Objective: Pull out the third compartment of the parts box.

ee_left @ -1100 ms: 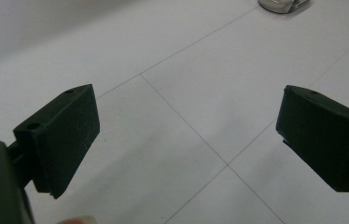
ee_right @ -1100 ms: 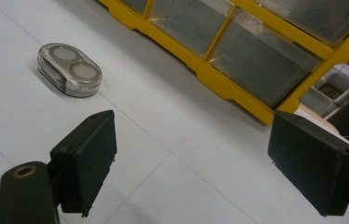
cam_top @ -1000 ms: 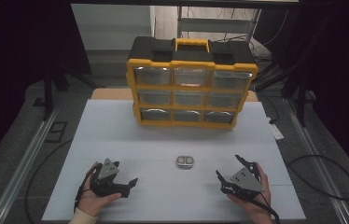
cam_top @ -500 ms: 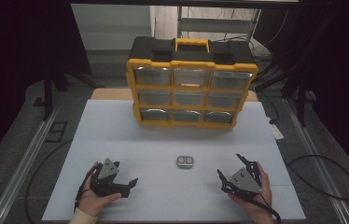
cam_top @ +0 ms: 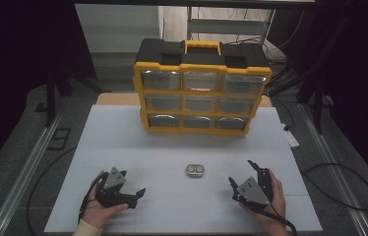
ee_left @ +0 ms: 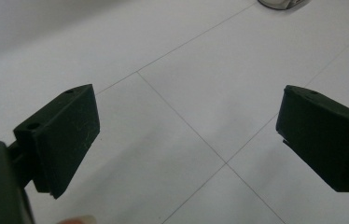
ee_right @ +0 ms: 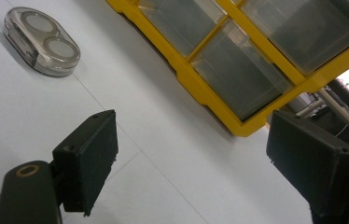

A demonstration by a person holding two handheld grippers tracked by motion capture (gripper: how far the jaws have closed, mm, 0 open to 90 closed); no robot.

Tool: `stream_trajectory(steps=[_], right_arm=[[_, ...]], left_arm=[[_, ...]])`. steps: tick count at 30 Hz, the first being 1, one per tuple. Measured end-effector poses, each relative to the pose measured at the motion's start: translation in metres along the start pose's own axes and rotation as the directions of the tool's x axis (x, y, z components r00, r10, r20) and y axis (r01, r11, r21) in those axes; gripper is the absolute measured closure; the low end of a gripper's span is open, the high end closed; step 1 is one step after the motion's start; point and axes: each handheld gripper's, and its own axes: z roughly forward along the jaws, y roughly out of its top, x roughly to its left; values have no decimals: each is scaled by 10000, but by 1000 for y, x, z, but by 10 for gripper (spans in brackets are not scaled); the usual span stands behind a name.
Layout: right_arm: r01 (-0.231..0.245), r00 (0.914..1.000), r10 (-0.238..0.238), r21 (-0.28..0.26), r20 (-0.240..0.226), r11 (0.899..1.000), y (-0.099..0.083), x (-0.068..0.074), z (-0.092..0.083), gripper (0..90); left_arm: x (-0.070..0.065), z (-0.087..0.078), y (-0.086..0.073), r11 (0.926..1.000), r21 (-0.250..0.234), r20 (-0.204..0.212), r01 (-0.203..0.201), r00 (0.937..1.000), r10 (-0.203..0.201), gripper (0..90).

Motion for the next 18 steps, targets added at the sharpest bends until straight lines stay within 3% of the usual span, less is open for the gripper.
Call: stream_trajectory(steps=[18], right_arm=[[1030, 9927, -1030, 27, 631, 9947, 8, -2, -2, 174]], left_arm=[[0, -1, 0, 10000, -77, -43, -2, 10000, 2, 68]])
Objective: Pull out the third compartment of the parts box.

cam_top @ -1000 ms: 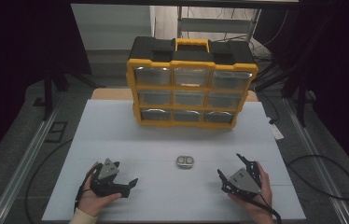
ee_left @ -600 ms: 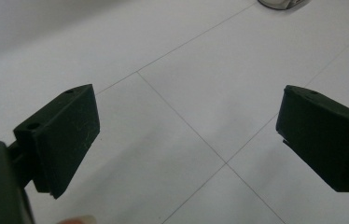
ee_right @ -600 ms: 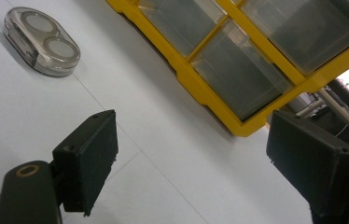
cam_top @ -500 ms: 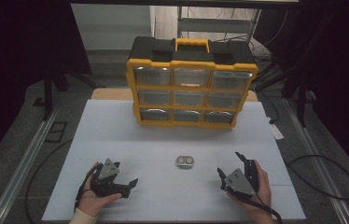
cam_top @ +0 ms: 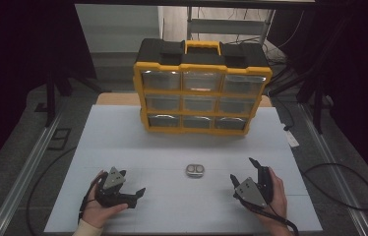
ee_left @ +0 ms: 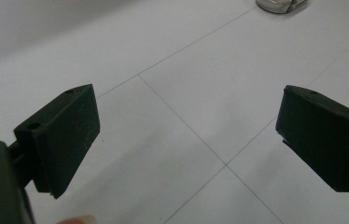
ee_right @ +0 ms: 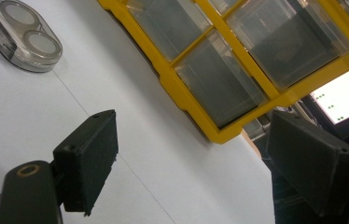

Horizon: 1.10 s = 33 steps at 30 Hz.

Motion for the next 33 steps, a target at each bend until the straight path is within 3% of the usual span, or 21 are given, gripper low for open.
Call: stream_trajectory(steps=[33], right_arm=[[462, 9982, -463, 31, 370, 9989, 10, -10, 2, 181]], left_arm=[[0, 0, 0, 10000, -48, -30, 4, 10000, -4, 69]])
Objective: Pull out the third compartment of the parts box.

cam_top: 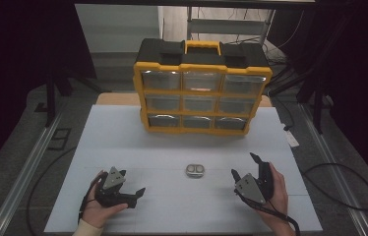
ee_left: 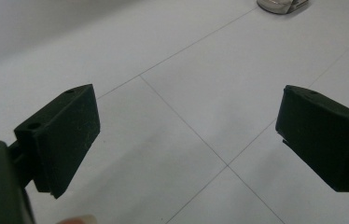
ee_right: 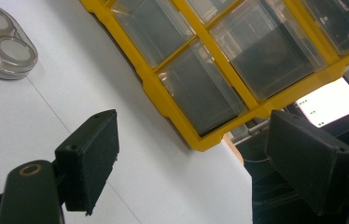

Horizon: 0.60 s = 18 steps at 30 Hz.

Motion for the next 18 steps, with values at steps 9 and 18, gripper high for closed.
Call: stream_trajectory(steps=[9, 18], right_arm=[[118, 9999, -118, -59, 73, 9999, 4, -1, 3, 181], [71, 9997, -69, -72, 241, 9999, 10, -11, 7, 183]], left_arm=[[0, -2, 0, 9999, -104, -4, 26, 10000, -26, 69], [0, -2, 0, 9999, -106, -4, 10, 10000, -10, 70]])
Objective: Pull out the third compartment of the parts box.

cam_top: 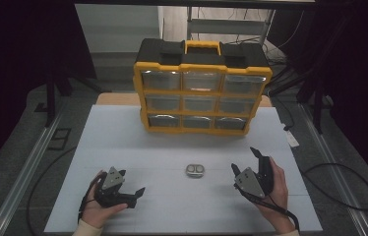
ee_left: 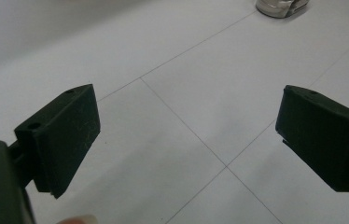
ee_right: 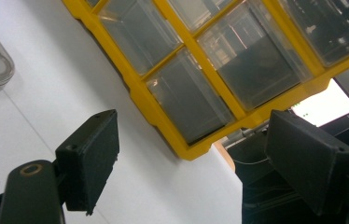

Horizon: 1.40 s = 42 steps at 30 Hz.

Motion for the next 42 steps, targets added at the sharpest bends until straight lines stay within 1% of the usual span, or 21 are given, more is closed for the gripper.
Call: stream_trajectory(steps=[12, 16, 20, 27, 29, 31, 37, 42], right_arm=[[160, 9998, -159, -76, 140, 9998, 8, -9, 4, 187], [286, 9994, -284, -92, 216, 9995, 11, -12, 5, 187], [268, 9993, -264, -148, 279, 9995, 14, -16, 6, 188], [395, 9986, -389, -159, 359, 9991, 19, -21, 9, 189], [353, 9988, -345, -225, 361, 9991, 21, -23, 11, 190], [477, 9983, -470, -210, 346, 9986, 24, -24, 13, 190], [642, 9971, -631, -257, 417, 9976, 30, -27, 16, 190], [639, 9968, -622, -323, 508, 9974, 34, -32, 19, 191]], left_arm=[[0, -1, 0, 10000, -44, 13, 25, 10000, -25, 70], [0, 0, 0, 10000, -43, 25, 58, 10000, -58, 70], [0, 0, 0, 10000, -35, 11, 48, 10000, -48, 70], [0, 0, 0, 10000, -57, 14, 72, 10000, -72, 70], [0, 0, 0, 10000, -51, 12, 68, 10000, -68, 70], [0, 0, 0, 10000, -51, 6, 71, 10000, -71, 70], [0, 0, 0, 10000, -45, 3, 66, 10000, -66, 69], [-1, 0, 0, 10000, -29, -5, 31, 10000, -31, 69]])
